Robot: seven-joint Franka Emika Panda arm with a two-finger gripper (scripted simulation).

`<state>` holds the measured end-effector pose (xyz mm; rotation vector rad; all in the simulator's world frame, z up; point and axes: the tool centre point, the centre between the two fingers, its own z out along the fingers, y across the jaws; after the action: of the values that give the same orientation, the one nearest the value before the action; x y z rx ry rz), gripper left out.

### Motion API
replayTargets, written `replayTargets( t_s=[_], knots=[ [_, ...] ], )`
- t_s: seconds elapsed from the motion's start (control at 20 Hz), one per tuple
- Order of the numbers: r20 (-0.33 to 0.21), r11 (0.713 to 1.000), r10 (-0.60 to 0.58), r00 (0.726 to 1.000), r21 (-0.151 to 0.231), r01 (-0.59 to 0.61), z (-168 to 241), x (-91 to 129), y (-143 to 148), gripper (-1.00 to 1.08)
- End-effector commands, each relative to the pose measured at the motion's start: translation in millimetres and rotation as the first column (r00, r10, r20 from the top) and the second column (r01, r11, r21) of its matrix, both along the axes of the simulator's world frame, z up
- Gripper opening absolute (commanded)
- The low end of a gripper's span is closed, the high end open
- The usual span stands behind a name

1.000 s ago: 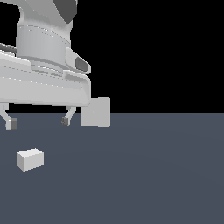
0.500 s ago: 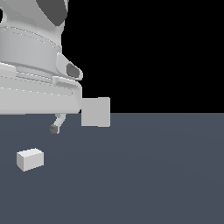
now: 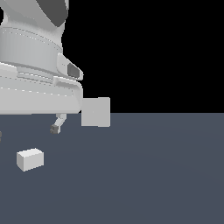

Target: Plug the charger into the wall socket.

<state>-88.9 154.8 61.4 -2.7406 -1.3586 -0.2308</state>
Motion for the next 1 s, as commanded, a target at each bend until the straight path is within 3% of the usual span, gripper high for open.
replayTargets(
  t_s=[0.0,0.8,0.85,0.95],
  knots=[
    [0.000,1.000,0.000,1.000,0.000,0.000,-2,0,0,1.00],
    [-0.001,1.000,-0.002,1.000,-0.002,0.002,-50,0,-1,1.00],
    [-0.001,1.000,-0.002,1.000,-0.002,0.002,-50,0,-1,-1.00],
    [-0.001,1.000,-0.002,1.000,-0.002,0.002,-50,0,-1,-1.00]
  ],
)
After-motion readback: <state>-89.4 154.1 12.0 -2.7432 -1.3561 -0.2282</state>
